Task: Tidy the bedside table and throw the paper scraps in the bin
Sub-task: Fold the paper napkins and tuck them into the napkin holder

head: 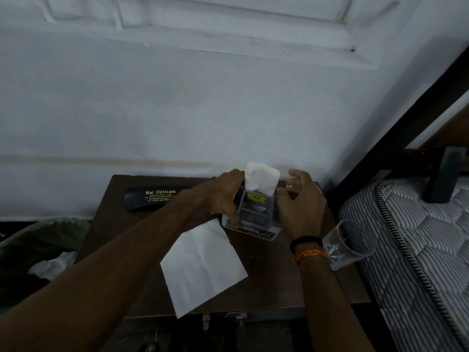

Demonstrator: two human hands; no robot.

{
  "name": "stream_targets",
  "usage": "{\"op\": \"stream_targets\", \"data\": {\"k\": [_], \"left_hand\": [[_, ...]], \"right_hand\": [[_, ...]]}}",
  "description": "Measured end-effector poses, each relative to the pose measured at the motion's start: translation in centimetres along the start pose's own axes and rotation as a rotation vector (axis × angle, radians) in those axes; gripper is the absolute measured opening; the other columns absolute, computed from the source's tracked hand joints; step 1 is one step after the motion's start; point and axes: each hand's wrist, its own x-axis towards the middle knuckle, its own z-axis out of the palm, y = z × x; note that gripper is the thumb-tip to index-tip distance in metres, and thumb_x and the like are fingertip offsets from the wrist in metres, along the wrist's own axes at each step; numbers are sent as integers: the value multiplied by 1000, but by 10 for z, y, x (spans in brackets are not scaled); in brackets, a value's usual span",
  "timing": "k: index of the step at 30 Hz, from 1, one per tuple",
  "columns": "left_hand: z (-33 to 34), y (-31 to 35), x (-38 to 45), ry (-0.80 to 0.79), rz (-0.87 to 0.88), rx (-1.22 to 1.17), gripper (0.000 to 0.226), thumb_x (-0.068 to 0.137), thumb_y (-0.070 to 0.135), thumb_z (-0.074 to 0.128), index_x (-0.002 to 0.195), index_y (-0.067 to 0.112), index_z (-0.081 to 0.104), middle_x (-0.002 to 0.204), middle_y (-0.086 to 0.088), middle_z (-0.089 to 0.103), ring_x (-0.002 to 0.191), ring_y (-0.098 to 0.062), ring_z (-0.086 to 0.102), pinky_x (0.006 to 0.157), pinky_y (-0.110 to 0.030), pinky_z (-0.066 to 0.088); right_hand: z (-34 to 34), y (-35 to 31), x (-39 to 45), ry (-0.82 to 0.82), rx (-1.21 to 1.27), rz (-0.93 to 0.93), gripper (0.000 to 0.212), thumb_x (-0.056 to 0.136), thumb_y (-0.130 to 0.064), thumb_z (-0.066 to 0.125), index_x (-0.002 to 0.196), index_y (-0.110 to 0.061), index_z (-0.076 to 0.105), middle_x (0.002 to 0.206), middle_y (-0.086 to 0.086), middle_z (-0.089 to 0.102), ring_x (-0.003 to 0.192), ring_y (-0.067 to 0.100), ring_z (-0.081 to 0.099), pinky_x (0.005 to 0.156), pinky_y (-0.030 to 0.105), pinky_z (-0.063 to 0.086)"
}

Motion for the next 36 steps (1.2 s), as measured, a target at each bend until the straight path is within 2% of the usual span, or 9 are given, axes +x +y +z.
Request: {"op": "stream_targets", "data": {"k": [6, 11, 15, 21, 23, 26, 29, 32, 36], "left_hand": [[5, -16, 6, 102, 1, -121, 91, 51, 20, 94, 129, 11, 47, 125, -10, 50, 117, -26, 50, 99, -49, 47], [-1, -20, 18, 137, 22, -82, 100, 46, 37, 90, 132, 11, 46, 127, -10, 48, 118, -28, 48, 100, -49, 45], [-3, -23, 26, 146, 19, -39, 95, 54, 28, 94, 133, 10, 44, 127, -12, 46, 119, -28, 46, 100, -49, 44], [-2, -25, 27, 149, 18, -46, 96, 53, 34, 94, 132, 13, 44, 127, -8, 45, 118, -26, 46, 101, -49, 44], [-2, -25, 26, 142, 20, -64, 98, 54, 33, 95, 135, 13, 43, 131, -8, 45, 122, -26, 45, 103, -48, 43], [-5, -26, 23, 136, 14, -92, 102, 56, 25, 94, 140, 11, 39, 138, -10, 43, 128, -28, 43, 106, -48, 41], [-9, -29, 15, 139, -26, -100, 118, 58, 23, 94, 151, 12, 22, 153, -9, 28, 141, -28, 28, 115, -47, 32], [-10, -27, -5, 238, -65, -167, 113, 66, 20, 89, 153, 15, 18, 157, -6, 22, 143, -26, 24, 116, -44, 31], [0, -25, -51, 557, -88, -341, 58, 78, 2, 71, 129, 15, 47, 122, -6, 52, 107, -24, 55, 86, -35, 53]], "right_hand": [[-8, -3, 2, 140, 88, 69, 36, 80, -8, 61, 113, -23, 63, 100, -5, 69, 88, 9, 66, 81, 24, 55], [-11, -2, 4, 170, 107, 130, 30, 82, -8, 63, 109, -21, 66, 97, -5, 70, 86, 9, 66, 75, 16, 49], [-11, -3, 4, 149, 102, 122, 26, 83, -6, 62, 106, -19, 66, 97, -3, 70, 87, 10, 65, 80, 21, 52], [-6, -2, 2, 85, 47, 53, 14, 84, -6, 64, 93, -12, 71, 84, -6, 68, 73, 1, 61, 64, -1, 39], [-3, -1, 0, -29, 14, 21, 9, 85, -6, 64, 87, -12, 71, 80, -7, 66, 70, 0, 59, 70, 4, 46], [7, -4, -12, -529, -49, 138, 9, 91, -14, 62, 86, -16, 68, 84, 3, 71, 72, 13, 68, 74, 30, 60], [26, -9, -32, -873, -365, 61, 21, 86, -28, 71, 100, -13, 71, 100, 5, 71, 87, 16, 68, 85, 36, 58], [43, -14, -53, -930, -510, 59, 62, 76, -45, 77, 123, -10, 57, 127, 10, 55, 115, 25, 54, 96, 37, 49], [57, -20, -83, -868, -567, -7, 94, 66, -56, 80, 136, -9, 40, 137, 15, 42, 124, 33, 45, 102, 41, 43]]}}
